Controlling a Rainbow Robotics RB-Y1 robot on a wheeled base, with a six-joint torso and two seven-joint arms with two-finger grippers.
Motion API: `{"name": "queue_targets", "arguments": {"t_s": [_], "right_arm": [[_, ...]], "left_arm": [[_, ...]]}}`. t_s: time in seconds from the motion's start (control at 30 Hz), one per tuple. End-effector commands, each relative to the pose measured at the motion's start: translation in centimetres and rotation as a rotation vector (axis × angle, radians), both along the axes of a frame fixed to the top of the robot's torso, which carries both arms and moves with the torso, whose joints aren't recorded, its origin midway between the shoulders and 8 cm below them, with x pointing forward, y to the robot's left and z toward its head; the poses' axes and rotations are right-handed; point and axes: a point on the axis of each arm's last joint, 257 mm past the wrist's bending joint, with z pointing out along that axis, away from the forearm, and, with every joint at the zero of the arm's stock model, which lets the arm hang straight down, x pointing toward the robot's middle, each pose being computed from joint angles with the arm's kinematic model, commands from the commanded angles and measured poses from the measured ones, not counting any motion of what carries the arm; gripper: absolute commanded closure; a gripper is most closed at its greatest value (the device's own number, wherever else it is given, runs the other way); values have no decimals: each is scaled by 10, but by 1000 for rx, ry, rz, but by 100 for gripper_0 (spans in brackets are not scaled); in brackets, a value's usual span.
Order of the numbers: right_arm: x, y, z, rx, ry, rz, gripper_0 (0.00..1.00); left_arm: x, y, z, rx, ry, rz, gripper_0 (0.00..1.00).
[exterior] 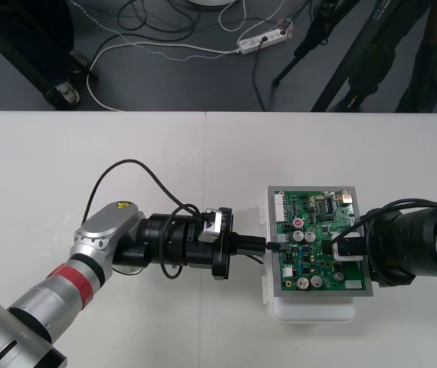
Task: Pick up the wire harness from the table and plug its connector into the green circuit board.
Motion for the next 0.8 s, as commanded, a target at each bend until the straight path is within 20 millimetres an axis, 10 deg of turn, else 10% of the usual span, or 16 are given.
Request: {"name": "queue_targets", "arguments": {"t_s": [0.03,0.8], "right_arm": [[5,15,8,0,-24,59,0],[6,13,8,17,-19,13,0]], "left_arm": [[-7,-26,14,-49,-133,-7,100],[-8,-43,19,-67,-130,2,100]]}}
